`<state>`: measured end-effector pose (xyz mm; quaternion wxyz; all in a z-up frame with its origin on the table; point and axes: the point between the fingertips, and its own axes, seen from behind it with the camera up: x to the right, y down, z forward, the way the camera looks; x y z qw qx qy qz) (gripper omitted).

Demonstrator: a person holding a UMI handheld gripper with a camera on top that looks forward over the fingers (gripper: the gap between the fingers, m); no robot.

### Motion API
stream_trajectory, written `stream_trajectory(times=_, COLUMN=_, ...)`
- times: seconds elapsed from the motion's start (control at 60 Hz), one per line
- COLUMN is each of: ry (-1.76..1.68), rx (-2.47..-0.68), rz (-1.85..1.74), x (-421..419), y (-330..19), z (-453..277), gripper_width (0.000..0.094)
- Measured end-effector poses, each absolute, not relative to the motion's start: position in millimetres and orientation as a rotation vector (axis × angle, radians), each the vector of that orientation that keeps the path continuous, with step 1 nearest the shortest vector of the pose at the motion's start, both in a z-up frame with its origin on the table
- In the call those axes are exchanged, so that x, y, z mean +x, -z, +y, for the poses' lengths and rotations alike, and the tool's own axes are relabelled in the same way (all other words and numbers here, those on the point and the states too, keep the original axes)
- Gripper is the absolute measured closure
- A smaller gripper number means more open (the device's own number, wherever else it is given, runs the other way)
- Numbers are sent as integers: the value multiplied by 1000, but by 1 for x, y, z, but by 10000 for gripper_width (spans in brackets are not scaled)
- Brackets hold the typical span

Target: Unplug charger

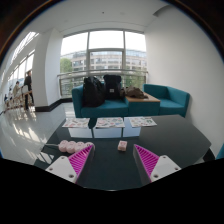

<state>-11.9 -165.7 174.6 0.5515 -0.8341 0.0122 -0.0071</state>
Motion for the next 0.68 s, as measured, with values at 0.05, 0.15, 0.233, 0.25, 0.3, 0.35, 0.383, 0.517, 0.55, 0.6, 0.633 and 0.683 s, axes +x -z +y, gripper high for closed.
stream_trajectory(times=0.05, ry=4, rx=-1972, rz=30, x=-15, y=-173, z=-178, gripper_width=151)
stream_trajectory(times=0.15, ry=-11, rx=-1977, rz=41, x=-16, y=-173, z=-200, gripper_width=142)
stream_trajectory(times=0.233, ry=-5, rx=-1977, rz=41, x=-13, y=-175, z=-214, gripper_width=150)
stream_trajectory(times=0.25, ry=-5, rx=-1976, rz=38, x=-13, y=-173, z=-215, gripper_width=153)
stream_trajectory(times=0.3, ry=-12, rx=-1973, rz=35, x=-13, y=-175, z=-223, gripper_width=153)
stream_trajectory(times=0.35, ry=-19, rx=-1972, rz=39, x=-14, y=-177, z=-228, gripper_width=153)
stream_trajectory(times=0.383, ry=-21, rx=-1970, rz=40, x=-14, y=-178, z=-232, gripper_width=152)
stream_trajectory(times=0.517, ry=-26, rx=-1960, rz=20, x=-18, y=-184, z=-243, gripper_width=155)
stream_trajectory(times=0.55, ry=-30, rx=-1958, rz=17, x=-20, y=-185, z=-243, gripper_width=153)
stream_trajectory(times=0.6, ry=-36, rx=-1954, rz=11, x=-22, y=-188, z=-247, gripper_width=153)
stream_trajectory(times=0.633, ry=-36, rx=-1950, rz=9, x=-22, y=-189, z=-248, gripper_width=154)
stream_trajectory(times=0.683, ry=-31, rx=-1942, rz=9, x=-21, y=-190, z=-247, gripper_width=154)
